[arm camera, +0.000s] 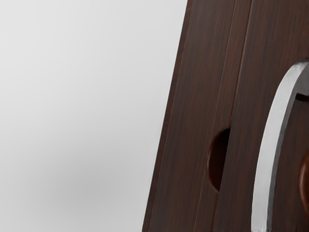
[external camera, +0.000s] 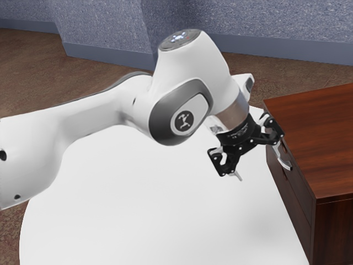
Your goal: Pull the drawer handle with one arm to open the drawer
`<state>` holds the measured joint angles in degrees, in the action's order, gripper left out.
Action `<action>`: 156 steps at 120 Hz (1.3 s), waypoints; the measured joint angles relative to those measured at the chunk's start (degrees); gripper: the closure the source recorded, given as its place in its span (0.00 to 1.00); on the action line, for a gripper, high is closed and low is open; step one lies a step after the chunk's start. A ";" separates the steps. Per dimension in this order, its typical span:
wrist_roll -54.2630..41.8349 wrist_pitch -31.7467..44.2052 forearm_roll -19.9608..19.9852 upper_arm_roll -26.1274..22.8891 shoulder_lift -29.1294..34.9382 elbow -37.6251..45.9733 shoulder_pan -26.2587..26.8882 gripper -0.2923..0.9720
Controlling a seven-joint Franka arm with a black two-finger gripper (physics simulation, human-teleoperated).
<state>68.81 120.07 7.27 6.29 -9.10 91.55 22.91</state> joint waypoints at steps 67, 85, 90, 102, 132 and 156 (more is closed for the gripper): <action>-2.12 5.86 0.12 -0.57 0.14 2.68 0.20 0.24; -2.45 6.46 0.15 -0.57 0.04 2.67 0.21 0.27; -2.52 6.56 0.17 -0.57 0.02 2.69 0.23 0.29; -2.59 6.74 0.21 -0.57 -0.06 2.65 0.37 0.34; -2.69 6.93 0.16 -0.57 -0.02 2.63 0.54 0.41; -2.84 6.98 0.05 -0.62 -0.32 2.57 0.83 0.44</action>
<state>65.97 127.05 7.32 5.67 -9.42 94.12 23.74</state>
